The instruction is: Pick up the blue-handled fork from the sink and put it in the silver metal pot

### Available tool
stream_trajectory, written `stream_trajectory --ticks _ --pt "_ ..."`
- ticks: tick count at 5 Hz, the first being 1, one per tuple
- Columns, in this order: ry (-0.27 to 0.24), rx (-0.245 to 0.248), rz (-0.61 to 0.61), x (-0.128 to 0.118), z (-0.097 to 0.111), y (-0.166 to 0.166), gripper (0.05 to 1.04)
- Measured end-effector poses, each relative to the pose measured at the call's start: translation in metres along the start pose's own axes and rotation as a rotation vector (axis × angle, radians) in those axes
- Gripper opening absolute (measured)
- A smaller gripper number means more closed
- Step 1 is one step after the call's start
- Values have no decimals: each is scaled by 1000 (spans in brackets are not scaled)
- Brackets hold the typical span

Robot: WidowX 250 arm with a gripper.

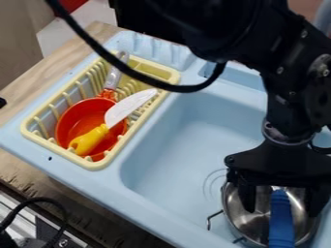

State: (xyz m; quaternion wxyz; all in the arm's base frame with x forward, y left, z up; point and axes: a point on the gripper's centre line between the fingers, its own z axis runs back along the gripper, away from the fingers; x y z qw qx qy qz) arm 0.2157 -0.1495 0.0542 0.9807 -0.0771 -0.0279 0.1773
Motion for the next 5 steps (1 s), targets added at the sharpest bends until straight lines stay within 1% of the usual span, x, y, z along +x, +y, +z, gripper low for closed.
stream_trajectory --ticks 1,2,3,4,5 --pt "-11 -3 -7 3 11 5 999" --pt "-63 19 -21 12 18 11 999" --pt "-142 41 -1 26 34 23 999" --pt "-155 88 30 39 42 44 999" --pt "-115 92 -9 48 45 63 999"
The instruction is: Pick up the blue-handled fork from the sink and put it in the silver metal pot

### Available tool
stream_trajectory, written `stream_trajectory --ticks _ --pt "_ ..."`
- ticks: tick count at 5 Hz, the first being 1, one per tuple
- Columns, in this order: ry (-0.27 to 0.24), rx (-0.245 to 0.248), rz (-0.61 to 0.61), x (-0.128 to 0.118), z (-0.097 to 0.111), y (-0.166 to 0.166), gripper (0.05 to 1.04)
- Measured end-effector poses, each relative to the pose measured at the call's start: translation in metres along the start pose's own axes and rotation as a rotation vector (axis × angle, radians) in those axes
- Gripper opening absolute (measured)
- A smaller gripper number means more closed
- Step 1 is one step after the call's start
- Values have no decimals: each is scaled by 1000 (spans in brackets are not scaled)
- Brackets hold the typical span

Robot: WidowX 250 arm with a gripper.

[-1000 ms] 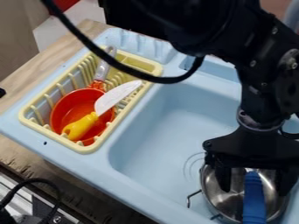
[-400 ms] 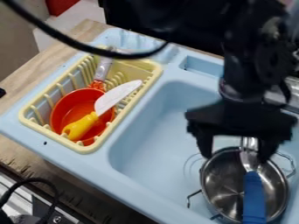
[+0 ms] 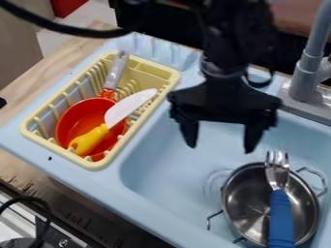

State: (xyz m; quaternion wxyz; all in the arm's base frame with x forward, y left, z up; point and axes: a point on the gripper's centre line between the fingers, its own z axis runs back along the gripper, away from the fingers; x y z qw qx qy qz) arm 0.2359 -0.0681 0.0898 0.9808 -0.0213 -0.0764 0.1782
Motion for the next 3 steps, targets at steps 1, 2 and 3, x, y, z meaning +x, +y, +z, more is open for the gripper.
stream_trajectory --ticks 1,2,3 --pt "51 -5 -38 9 2 21 999" --pt "1 3 -66 19 11 35 999" --pt "-29 66 -190 31 21 44 999"
